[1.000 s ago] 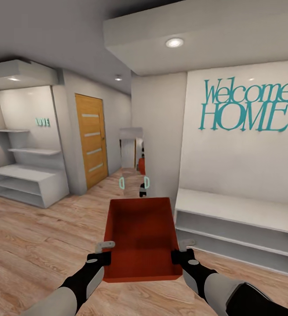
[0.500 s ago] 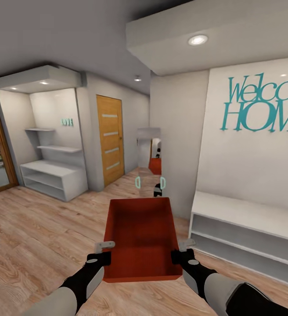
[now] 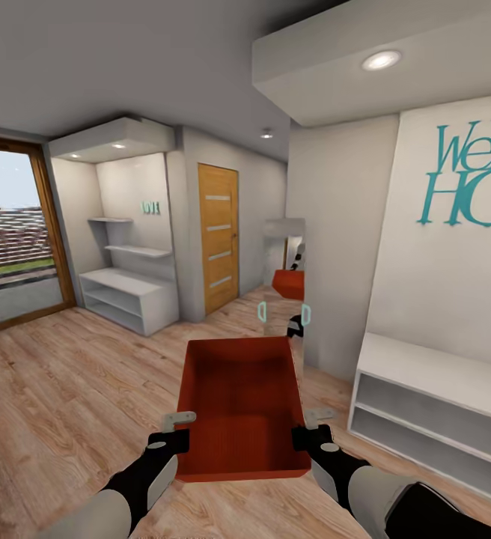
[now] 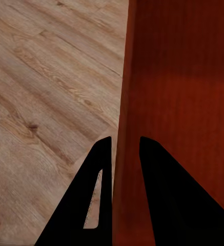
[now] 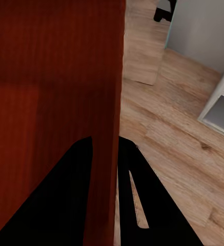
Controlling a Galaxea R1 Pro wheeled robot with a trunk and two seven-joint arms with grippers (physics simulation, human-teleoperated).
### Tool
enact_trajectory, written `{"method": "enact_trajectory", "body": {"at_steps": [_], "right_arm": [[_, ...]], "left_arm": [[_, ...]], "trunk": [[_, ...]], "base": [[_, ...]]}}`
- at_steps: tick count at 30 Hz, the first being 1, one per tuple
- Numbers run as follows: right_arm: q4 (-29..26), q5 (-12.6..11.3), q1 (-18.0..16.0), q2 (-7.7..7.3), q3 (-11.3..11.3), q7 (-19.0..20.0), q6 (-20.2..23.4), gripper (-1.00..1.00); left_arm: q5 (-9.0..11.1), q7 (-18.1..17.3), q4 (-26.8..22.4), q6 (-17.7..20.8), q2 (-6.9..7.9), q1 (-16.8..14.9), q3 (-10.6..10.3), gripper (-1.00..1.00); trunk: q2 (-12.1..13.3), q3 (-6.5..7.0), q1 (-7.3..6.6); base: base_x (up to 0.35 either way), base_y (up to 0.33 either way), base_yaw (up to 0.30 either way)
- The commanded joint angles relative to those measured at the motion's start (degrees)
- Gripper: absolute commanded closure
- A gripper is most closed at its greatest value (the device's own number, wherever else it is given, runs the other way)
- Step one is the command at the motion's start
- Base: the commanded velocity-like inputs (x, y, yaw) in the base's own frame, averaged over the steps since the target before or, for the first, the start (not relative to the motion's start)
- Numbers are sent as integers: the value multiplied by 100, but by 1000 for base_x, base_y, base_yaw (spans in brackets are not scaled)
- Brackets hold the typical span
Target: Move the two storage containers from the living room to the garage. In the garage, place one container on the floor and stack the other container on top of it (either order is fine).
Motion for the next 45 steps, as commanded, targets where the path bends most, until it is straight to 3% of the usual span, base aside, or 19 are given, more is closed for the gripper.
{"method": "enact_trajectory", "body": {"at_steps": [1, 9, 20, 45], "right_arm": [[13, 21, 0, 3, -154, 160, -12, 100], [13, 22, 0, 3, -154, 169, -5, 100], [13, 22, 0, 3, -154, 169, -5, 100], [13, 21, 0, 23, -154, 170, -5, 100]], "left_arm": [[-102, 185, -24, -131, 7, -6, 301, 100], [-100, 185, -29, -131, 7, -6, 301, 100], [-102, 185, -30, -131, 7, -6, 301, 100], [-102, 185, -29, -131, 7, -6, 301, 100]], "trunk": [[-5, -3, 2], [-5, -3, 2], [-5, -3, 2], [-5, -3, 2]], "base": [[0, 0, 269], [36, 0, 269], [290, 0, 258], [320, 0, 9]]}}
